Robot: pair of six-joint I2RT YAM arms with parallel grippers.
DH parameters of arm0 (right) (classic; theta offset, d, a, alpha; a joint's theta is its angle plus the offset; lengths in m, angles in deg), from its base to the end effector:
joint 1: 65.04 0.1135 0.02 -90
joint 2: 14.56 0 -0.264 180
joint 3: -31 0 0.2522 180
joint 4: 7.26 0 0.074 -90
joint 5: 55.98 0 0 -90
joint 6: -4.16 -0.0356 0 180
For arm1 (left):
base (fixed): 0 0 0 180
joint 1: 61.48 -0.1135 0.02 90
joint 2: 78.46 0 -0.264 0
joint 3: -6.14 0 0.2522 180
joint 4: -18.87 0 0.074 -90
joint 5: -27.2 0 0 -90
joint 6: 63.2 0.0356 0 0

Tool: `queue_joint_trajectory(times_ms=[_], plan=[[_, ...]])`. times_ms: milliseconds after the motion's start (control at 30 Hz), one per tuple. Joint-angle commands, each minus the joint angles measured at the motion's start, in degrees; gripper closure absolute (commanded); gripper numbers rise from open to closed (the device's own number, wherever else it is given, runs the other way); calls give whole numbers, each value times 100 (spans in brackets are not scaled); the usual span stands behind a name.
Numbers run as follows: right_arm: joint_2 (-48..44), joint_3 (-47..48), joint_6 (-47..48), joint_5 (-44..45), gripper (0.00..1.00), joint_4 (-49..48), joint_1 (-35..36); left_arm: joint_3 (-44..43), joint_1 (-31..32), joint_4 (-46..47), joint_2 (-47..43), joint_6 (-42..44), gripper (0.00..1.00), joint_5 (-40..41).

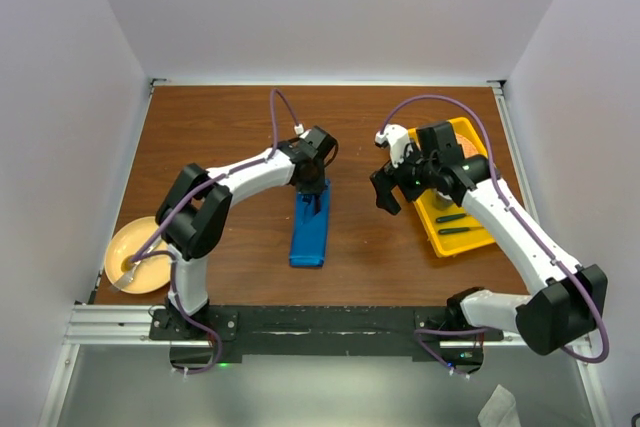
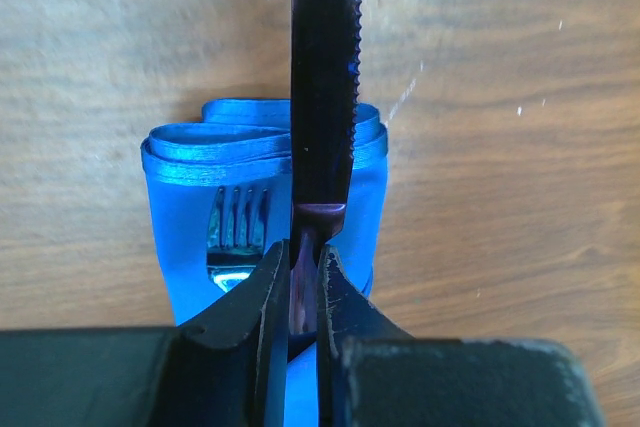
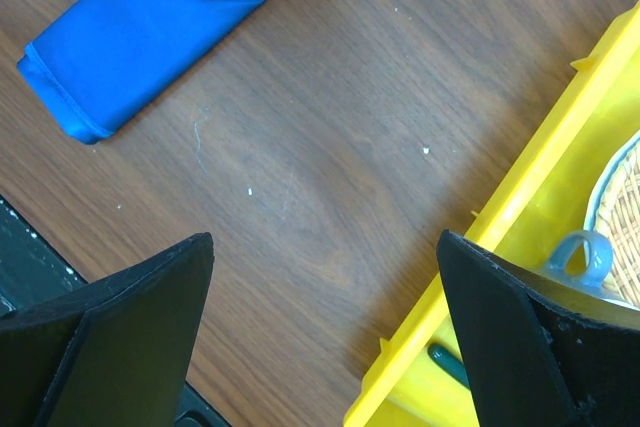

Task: Fold the napkin into a case and place the utensils inside
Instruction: Insert the spoon into the folded napkin.

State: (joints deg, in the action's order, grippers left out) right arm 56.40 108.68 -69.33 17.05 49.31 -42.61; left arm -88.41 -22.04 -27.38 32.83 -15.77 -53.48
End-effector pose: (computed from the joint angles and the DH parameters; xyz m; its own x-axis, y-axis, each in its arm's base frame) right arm 0.2308 0.1065 0.3100 -0.5243 -0.5105 -0.6816 -0.7175 0.6959 0.0307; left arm 0.3179 -0.2541 0.1896 -0.8924 -0.1303 -0.4321 -0.0456 0.9785 -0.2010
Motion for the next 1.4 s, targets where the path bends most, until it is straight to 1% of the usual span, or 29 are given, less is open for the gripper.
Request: queue_joint_trajectory(times_ms=[0,200,500,1367], plan=[[-223,-37,10,62,2,-80,-29,125,116,6,-423,-147,100,35],[-302,-143,-60,54,2,-115,-20,266,169,-38,-485,-199,100,8],[-390,-257,-78,10,2,-141,-29,275,248,-47,-643,-120,100,254],[-460,-380,-60,-43,2,-229,-20,617,503,-91,-810,-182,100,52]])
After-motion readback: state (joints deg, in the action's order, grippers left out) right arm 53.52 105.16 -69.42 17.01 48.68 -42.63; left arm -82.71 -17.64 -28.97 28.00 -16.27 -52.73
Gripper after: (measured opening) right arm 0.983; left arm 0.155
